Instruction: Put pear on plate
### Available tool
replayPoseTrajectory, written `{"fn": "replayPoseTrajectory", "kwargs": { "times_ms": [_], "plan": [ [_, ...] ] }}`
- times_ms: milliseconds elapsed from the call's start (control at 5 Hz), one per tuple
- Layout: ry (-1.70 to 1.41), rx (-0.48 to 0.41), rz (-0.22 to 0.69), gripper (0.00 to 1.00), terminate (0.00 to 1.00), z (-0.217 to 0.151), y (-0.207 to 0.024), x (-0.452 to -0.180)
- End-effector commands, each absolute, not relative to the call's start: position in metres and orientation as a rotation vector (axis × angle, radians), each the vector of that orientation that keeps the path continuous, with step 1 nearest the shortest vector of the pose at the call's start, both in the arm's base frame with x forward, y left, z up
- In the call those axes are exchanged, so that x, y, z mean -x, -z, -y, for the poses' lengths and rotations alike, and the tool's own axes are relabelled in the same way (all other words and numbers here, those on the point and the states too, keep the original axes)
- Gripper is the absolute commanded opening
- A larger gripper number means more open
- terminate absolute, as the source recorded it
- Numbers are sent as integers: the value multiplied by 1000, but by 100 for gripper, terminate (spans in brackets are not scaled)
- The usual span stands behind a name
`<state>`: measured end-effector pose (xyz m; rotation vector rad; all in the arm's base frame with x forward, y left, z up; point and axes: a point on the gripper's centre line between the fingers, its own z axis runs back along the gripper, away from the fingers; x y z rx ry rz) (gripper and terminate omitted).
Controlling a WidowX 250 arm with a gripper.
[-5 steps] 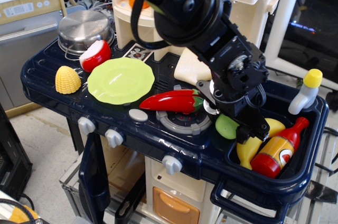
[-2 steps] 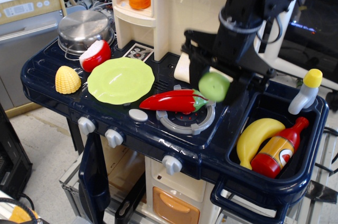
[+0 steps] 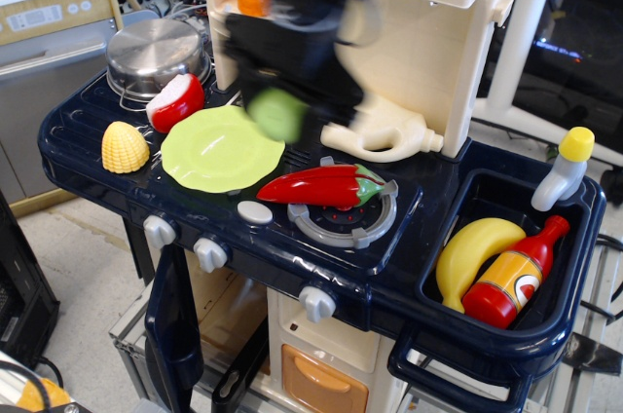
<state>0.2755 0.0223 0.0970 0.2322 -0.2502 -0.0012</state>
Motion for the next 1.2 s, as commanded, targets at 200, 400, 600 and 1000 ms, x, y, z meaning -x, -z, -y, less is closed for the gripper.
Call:
{"fn": "replayPoseTrajectory", "kwargs": {
  "times_ms": [200, 400, 600, 1000],
  "plan": [
    [30, -238, 306, 100, 0, -69, -67, -300],
    [48, -205, 317, 100, 0, -74, -60, -303],
    [48, -205, 317, 100, 0, -74, -60, -303],
    [48, -205, 317, 100, 100, -74, -60, -303]
  ]
}}
